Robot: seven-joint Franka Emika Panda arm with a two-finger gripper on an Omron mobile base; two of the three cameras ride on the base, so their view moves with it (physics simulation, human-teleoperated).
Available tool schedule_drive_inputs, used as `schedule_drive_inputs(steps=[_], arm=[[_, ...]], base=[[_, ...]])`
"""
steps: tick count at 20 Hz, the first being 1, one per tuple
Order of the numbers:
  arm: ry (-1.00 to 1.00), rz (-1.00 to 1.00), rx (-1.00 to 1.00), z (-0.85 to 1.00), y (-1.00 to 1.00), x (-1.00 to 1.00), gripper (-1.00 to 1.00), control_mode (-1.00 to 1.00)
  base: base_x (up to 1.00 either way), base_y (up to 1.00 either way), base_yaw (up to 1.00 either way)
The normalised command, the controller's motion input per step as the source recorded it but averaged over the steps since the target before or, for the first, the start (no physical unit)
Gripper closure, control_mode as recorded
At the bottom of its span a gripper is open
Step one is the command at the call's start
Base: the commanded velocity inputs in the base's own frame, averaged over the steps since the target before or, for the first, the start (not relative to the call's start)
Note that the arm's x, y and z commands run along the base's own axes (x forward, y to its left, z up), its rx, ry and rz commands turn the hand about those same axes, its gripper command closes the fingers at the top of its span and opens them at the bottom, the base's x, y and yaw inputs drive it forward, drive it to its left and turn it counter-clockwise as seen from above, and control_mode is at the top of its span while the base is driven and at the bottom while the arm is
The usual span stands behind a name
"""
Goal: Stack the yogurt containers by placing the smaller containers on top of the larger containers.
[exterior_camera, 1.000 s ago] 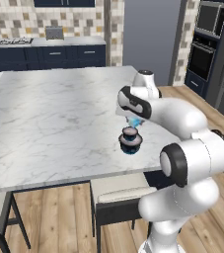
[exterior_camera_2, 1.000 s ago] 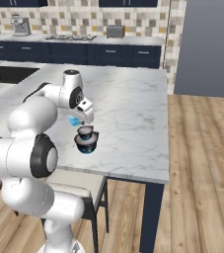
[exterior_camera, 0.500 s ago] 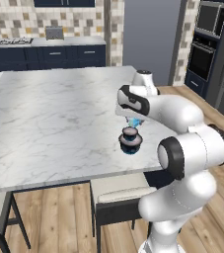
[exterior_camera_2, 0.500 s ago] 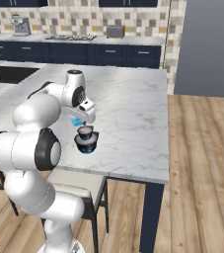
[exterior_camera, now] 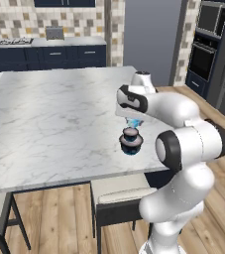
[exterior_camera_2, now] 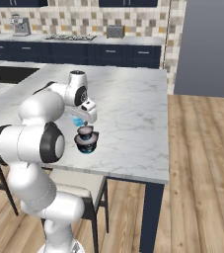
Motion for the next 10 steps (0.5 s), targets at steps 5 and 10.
schedule_drive_inputs(steps=[5, 10], arm=[[0.03, 0.00, 0.00, -0.10, -0.02, 0.22, 1.00, -1.00], [0.03, 0.00, 0.00, -0.10, 0.00, 0.15, 1.00, -1.00]], base=[[0.00, 0.00, 0.00], [0.00, 0.00, 0.00]])
